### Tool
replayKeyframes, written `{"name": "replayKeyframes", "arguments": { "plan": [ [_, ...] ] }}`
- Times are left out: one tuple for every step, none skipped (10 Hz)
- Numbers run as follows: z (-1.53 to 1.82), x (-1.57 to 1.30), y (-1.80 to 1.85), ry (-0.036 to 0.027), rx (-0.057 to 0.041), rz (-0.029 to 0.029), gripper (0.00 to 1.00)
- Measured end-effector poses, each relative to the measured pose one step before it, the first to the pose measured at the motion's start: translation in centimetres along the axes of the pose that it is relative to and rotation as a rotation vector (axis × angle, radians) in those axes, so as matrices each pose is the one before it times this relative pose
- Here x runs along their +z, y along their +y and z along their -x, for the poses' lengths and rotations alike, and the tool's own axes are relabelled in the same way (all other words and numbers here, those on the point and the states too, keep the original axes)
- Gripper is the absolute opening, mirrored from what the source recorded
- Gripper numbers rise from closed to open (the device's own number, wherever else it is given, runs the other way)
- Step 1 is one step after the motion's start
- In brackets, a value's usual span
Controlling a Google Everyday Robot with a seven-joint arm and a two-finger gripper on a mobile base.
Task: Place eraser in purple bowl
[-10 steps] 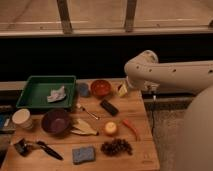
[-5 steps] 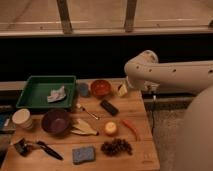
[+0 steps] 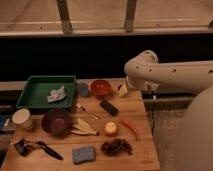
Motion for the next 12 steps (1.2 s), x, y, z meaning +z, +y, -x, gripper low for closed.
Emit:
{"name": "replayKeyframes", "arguments": {
  "plan": [
    [0.039,-0.151,-0.038,-0.00414,-0.00663,-0.00725,0.80],
    [0.442,-0.183,0.306,-0.02072,-0.03333,0.00605,0.80],
    [0.578,-0.036,0.189,-0.02678,-0.05421,0.01767,0.80],
    [0.880,0.426,0.077,-0.02242,-0.08144,0.02161,0.80],
    [1.680,0.665,1.058,-0.01675,-0.07787,0.05330,0.80],
    [1.944,1.079,1.450,-0.00888,-0.06706,0.07685,0.80],
    [0.985,0.460,0.326,-0.01024,-0.03657,0.03627,0.80],
    [1.082,0.609,0.346,-0.01566,-0.03924,0.04669,0.80],
    [0.734,0.423,0.318,-0.01037,-0.02604,0.02766,0.80],
    [0.345,0.030,0.156,-0.00008,-0.00458,0.00420,0.80],
    [-0.187,0.109,0.074,0.01250,0.01054,-0.00724,0.80],
    [-0.287,0.713,0.437,0.01724,0.00683,0.01383,0.80]
  ]
}}
